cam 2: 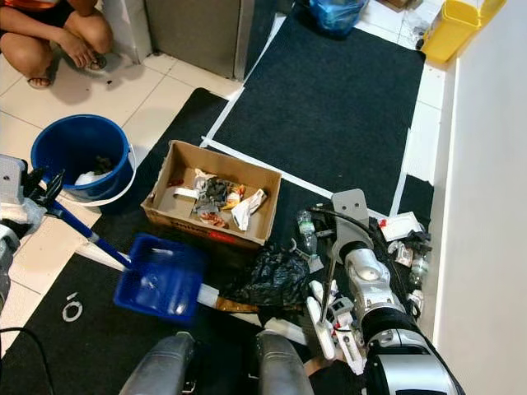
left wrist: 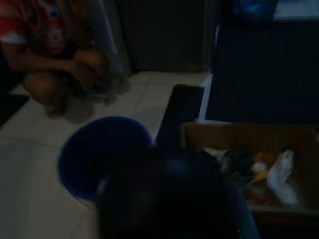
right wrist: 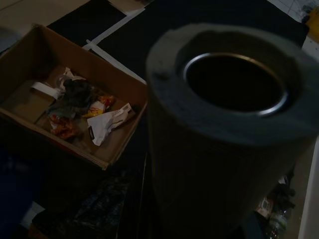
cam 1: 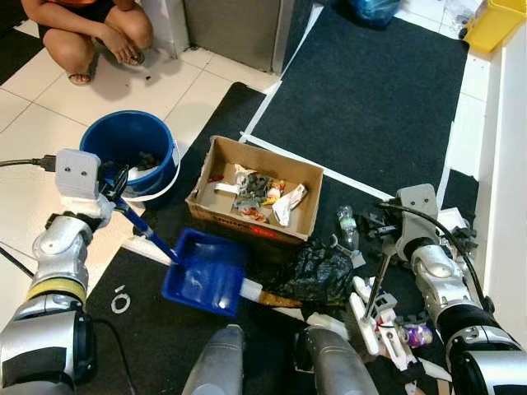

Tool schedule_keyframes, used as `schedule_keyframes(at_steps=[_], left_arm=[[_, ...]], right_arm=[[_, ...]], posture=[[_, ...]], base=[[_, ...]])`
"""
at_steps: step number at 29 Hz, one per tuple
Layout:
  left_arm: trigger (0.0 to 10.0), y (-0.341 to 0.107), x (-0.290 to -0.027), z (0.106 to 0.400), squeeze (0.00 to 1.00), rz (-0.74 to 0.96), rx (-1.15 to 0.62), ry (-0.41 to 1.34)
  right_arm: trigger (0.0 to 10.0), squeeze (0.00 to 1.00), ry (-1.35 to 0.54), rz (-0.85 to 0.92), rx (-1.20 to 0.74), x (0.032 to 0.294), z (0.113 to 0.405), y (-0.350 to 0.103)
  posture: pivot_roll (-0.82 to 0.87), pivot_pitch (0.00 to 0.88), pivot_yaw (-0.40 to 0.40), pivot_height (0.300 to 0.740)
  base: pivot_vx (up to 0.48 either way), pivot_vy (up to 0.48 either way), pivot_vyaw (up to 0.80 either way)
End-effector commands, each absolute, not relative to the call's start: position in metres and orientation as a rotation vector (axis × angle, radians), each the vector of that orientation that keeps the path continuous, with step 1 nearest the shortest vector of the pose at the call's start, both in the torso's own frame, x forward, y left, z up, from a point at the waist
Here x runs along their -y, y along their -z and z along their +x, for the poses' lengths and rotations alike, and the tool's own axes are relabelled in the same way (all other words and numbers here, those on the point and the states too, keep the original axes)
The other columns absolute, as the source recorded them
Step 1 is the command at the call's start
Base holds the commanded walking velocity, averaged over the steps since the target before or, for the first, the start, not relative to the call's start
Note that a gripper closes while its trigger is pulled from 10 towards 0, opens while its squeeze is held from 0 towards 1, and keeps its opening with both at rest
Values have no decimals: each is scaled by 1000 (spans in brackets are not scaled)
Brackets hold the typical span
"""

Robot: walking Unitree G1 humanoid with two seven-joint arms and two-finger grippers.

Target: Sweep floor

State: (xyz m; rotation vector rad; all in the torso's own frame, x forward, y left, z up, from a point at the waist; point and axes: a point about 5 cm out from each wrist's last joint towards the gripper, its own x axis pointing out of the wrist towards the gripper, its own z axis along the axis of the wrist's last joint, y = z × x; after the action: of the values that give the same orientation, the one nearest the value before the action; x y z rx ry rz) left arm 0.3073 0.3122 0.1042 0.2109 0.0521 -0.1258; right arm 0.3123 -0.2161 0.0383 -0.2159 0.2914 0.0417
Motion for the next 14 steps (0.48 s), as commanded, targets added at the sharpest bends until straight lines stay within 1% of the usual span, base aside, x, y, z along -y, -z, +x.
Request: schedule_keyframes(at_steps=[1, 5, 6, 9, 11, 12, 13, 14], left_arm=[[0, -85, -307, 299, 0, 184, -125, 152], [0, -83, -302, 299, 0, 161, -113, 164], [0, -80, -294, 299, 0, 133, -99, 188], [0, -78, -290, 300, 0, 121, -93, 205], [0, -76, -282, 301, 0, 121, -84, 231], [980, -75, -276, 301, 0, 124, -76, 241], [7020, -74, -270, 302, 0, 133, -71, 253], [10000, -72, -263, 302, 0, 145, -65, 270]], right_arm=[[10000, 0, -4, -234, -440, 226, 292, -12], [10000, 0, -4, -228, -438, 223, 294, -12], [10000, 0, -5, -226, -438, 221, 295, -13], [10000, 0, -7, -225, -437, 221, 296, -13], [10000, 0, -10, -224, -436, 219, 297, -13], [10000, 0, -13, -226, -435, 218, 297, -13], [10000, 0, -15, -228, -435, 217, 297, -13], [10000, 0, -18, -238, -437, 216, 298, -13]], posture=[[61, 199, -101, 740], [77, 190, -97, 740], [84, 183, -95, 740], [86, 182, -95, 740], [89, 177, -93, 740], [94, 170, -89, 740], [96, 170, -87, 740], [98, 165, -84, 740]], base=[[0, 0, 0], [0, 0, 0], [0, 0, 0], [0, 0, 0], [0, 0, 0], [0, 0, 0], [0, 0, 0], [0, 0, 0]])
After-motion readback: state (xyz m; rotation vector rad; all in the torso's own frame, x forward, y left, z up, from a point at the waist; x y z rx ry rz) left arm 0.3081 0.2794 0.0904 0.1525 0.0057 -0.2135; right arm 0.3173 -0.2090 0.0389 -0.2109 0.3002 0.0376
